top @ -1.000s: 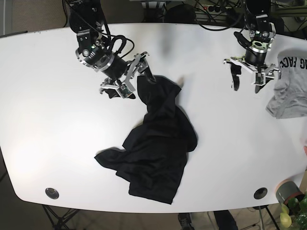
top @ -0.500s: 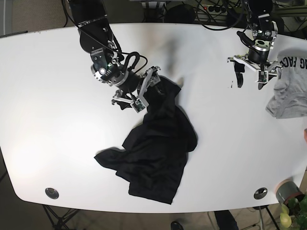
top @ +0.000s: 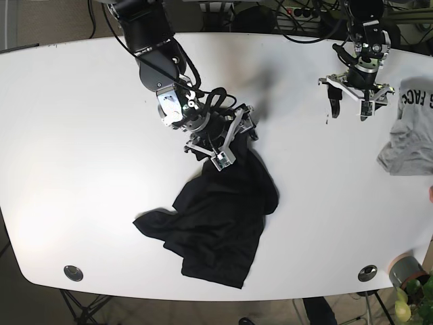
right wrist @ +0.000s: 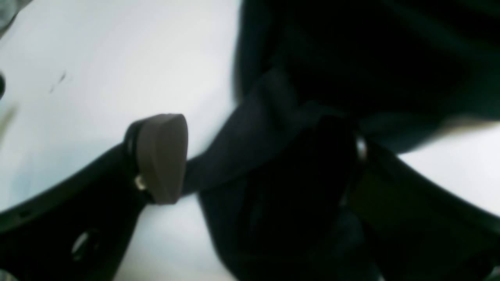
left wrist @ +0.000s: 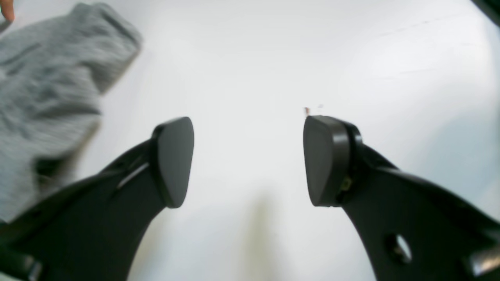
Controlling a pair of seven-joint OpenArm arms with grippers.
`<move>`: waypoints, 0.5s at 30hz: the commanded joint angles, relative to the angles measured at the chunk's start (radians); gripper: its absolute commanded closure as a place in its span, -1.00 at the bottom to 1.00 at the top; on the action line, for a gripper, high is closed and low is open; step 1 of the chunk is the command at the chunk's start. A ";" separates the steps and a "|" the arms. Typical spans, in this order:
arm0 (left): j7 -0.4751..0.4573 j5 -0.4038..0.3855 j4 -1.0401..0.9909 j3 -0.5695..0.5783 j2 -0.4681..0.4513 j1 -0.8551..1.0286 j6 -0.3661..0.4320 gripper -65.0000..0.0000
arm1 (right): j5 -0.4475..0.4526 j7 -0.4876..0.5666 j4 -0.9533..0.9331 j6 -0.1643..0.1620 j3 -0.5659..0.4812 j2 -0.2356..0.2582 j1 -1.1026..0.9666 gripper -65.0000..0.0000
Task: Fold the T-shirt properly
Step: 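Move the right gripper to the black shirt and grasp its fabric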
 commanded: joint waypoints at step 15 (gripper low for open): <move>-0.016 -0.009 0.014 -0.005 -0.010 -0.036 0.003 -0.24 | 0.004 0.172 -0.203 0.000 -0.005 -0.004 0.067 -0.50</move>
